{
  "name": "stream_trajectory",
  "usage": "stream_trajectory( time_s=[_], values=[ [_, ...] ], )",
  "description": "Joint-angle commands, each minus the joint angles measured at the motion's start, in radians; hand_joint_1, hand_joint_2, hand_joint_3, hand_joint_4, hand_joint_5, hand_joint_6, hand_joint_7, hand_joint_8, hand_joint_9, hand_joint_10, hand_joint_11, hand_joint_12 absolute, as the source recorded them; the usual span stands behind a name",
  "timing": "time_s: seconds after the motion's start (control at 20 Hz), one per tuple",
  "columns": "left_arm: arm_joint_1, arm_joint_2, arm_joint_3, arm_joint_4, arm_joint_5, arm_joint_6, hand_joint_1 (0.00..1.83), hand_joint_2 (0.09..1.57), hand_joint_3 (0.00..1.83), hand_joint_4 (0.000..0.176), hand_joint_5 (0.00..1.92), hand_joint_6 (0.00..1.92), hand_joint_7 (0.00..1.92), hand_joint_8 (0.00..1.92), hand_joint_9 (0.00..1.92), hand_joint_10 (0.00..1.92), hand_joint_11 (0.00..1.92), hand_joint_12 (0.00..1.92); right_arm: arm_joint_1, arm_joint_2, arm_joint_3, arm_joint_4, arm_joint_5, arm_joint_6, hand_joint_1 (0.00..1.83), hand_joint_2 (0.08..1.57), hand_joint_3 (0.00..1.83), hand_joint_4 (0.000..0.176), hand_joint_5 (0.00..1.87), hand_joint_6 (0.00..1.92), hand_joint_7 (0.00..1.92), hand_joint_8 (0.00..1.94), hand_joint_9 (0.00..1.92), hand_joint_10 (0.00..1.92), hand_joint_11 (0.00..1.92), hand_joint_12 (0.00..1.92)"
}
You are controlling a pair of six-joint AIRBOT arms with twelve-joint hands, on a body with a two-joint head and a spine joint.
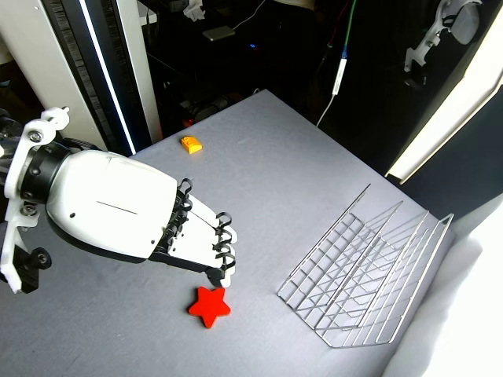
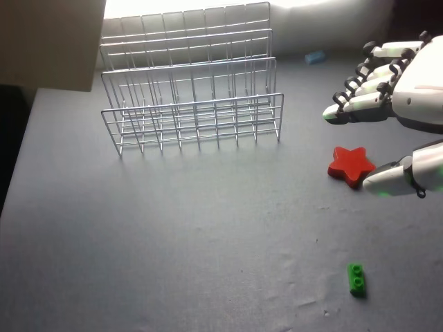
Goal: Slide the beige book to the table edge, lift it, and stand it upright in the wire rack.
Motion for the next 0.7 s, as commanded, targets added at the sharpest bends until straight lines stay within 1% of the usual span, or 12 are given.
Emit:
stream_trajectory(
  time_s=[0.0, 0.1, 0.15, 0.3, 0.45, 0.55, 0.65],
  values=[
    [-0.015, 0.008, -0.001, -0.050, -0.122, -0.017, 1.35, 1.19, 0.00, 0.000, 0.74, 1.17, 0.81, 1.30, 0.86, 1.41, 0.82, 1.38, 0.004, 0.008, -0.003, 0.009, -0.013, -0.002, 0.20, 1.16, 0.00, 0.000, 0.32, 0.00, 0.34, 0.00, 0.33, 0.00, 0.00, 0.78],
    [-0.021, 0.005, -0.013, -0.031, -0.122, -0.020, 1.34, 1.20, 0.00, 0.000, 0.75, 1.16, 0.79, 1.33, 0.84, 1.43, 0.80, 1.40, 0.004, 0.008, -0.003, 0.009, -0.013, -0.002, 0.19, 1.16, 0.00, 0.000, 0.32, 0.00, 0.35, 0.01, 0.34, 0.01, 0.00, 0.79],
    [-0.023, 0.004, -0.020, -0.021, -0.122, -0.024, 1.35, 1.20, 0.00, 0.000, 0.74, 1.16, 0.79, 1.34, 0.85, 1.43, 0.82, 1.38, 0.003, 0.008, -0.003, 0.009, -0.012, -0.002, 0.20, 1.15, 0.00, 0.000, 0.33, 0.00, 0.37, 0.01, 0.36, 0.01, 0.00, 0.83],
    [-0.038, -0.007, -0.036, -0.014, -0.136, -0.024, 1.35, 1.20, 0.00, 0.000, 0.75, 1.15, 0.80, 1.32, 0.84, 1.44, 0.79, 1.40, 0.003, 0.009, -0.004, 0.009, -0.011, -0.002, 0.18, 1.15, 0.00, 0.000, 0.33, 0.00, 0.37, 0.00, 0.37, 0.01, 0.00, 0.85],
    [-0.059, -0.021, -0.037, 0.004, -0.139, -0.024, 1.35, 1.18, 0.00, 0.000, 0.75, 1.15, 0.84, 1.27, 0.87, 1.39, 0.80, 1.40, 0.004, 0.011, -0.003, 0.009, -0.015, -0.001, 0.19, 1.16, 0.00, 0.000, 0.32, 0.00, 0.36, 0.00, 0.35, 0.00, 0.00, 0.83],
    [-0.068, -0.037, -0.040, 0.004, -0.143, -0.024, 1.35, 1.19, 0.00, 0.000, 0.74, 1.17, 0.82, 1.28, 0.87, 1.40, 0.82, 1.36, 0.003, 0.013, -0.003, 0.009, -0.019, -0.001, 0.17, 1.16, 0.00, 0.000, 0.32, 0.00, 0.36, 0.00, 0.36, 0.00, 0.00, 0.83],
    [-0.086, -0.059, -0.038, 0.019, -0.143, -0.024, 1.34, 1.19, 0.00, 0.000, 0.77, 1.16, 0.79, 1.32, 0.84, 1.42, 0.83, 1.33, 0.003, 0.014, -0.003, 0.009, -0.028, -0.001, 0.19, 1.15, 0.00, 0.000, 0.33, 0.00, 0.36, 0.00, 0.35, 0.00, 0.00, 0.80]
  ],
)
